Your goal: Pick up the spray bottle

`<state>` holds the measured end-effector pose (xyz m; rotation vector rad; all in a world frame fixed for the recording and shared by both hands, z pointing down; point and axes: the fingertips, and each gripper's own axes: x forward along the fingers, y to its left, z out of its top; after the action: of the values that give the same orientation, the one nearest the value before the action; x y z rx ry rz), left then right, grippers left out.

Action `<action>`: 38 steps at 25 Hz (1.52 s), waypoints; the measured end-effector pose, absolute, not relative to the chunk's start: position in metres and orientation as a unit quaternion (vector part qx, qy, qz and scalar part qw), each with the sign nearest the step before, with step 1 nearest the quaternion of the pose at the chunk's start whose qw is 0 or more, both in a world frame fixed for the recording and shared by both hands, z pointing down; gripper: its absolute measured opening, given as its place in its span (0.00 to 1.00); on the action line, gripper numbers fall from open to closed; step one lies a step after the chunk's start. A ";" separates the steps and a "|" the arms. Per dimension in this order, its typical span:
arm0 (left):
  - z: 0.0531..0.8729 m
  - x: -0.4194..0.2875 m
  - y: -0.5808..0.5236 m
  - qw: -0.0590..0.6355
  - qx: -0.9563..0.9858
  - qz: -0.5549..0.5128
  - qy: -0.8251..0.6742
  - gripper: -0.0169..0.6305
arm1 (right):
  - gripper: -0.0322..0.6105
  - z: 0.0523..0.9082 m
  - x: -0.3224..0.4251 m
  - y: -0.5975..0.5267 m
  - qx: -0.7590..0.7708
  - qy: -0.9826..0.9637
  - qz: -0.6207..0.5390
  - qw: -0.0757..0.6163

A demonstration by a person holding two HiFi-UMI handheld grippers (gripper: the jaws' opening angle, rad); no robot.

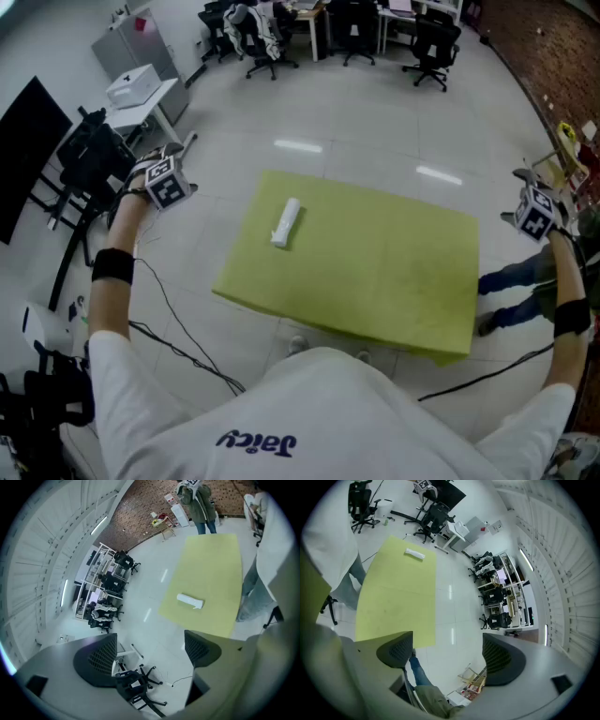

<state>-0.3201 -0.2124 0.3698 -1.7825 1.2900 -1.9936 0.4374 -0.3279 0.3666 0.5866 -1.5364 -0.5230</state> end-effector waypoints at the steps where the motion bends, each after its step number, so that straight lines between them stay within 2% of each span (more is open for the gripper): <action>1: 0.371 -0.319 -0.212 0.089 -0.599 -0.669 0.431 0.73 | 0.79 0.367 0.431 -0.329 0.252 -0.678 -0.233 0.650; 13: 0.393 -0.308 -0.191 0.090 -0.626 -0.647 0.426 0.73 | 0.79 0.360 0.353 -0.360 0.176 -0.700 -0.290 0.629; 23: 0.435 -0.302 -0.168 0.044 -0.668 -0.586 0.457 0.73 | 0.79 0.369 0.267 -0.381 0.081 -0.706 -0.333 0.619; 38: 0.489 -0.327 -0.126 -0.020 -0.662 -0.558 0.500 0.73 | 0.79 0.409 0.135 -0.426 -0.033 -0.703 -0.382 0.599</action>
<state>-0.3272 -0.1259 0.4886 -2.1058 1.5896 -1.7768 0.1353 -0.4261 0.4091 -0.0774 -1.6310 -0.8858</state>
